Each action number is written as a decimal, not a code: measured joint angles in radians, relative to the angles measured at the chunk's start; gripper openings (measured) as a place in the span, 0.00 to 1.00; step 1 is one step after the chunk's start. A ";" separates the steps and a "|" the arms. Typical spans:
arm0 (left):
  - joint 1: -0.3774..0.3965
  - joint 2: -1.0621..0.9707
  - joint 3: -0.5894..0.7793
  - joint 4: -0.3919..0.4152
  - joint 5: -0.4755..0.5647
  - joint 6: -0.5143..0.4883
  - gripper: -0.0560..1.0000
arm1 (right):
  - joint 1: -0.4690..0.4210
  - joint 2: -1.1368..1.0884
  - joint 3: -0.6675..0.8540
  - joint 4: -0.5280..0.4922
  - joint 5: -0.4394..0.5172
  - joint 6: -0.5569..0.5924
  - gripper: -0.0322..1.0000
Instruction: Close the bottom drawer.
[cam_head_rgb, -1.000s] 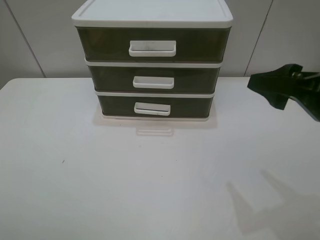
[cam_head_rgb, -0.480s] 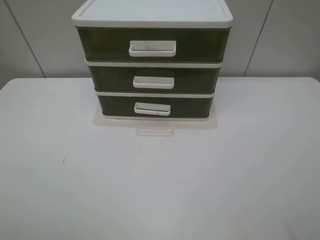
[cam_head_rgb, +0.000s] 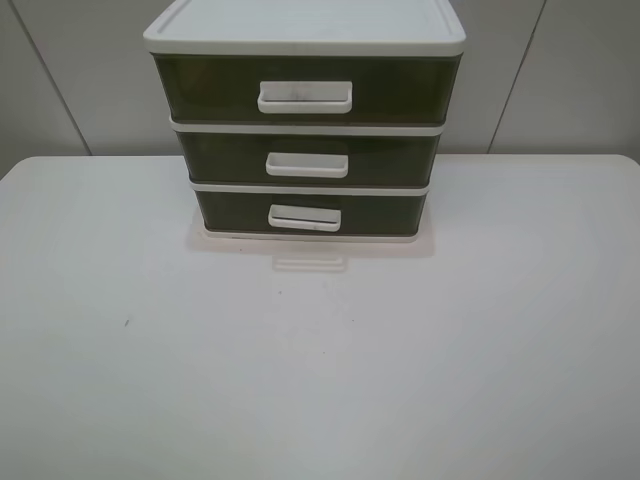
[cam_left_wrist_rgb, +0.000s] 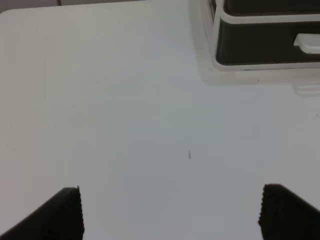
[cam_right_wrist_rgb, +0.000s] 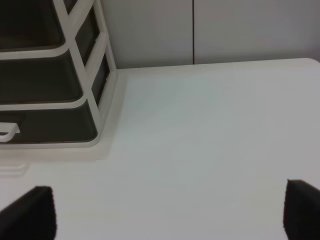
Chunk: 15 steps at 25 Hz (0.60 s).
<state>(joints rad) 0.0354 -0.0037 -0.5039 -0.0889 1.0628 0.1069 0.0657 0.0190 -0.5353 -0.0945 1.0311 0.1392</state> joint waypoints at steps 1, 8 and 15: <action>0.000 0.000 0.000 0.000 0.000 0.000 0.73 | 0.000 -0.012 0.006 0.007 0.006 -0.001 0.80; 0.000 0.000 0.000 0.000 0.000 0.000 0.73 | 0.000 -0.020 0.016 0.020 0.026 -0.011 0.80; 0.000 0.000 0.000 0.000 0.000 0.000 0.73 | 0.000 -0.020 0.016 0.095 0.026 -0.105 0.80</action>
<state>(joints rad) 0.0354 -0.0037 -0.5039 -0.0889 1.0628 0.1069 0.0657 -0.0007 -0.5190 0.0000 1.0568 0.0346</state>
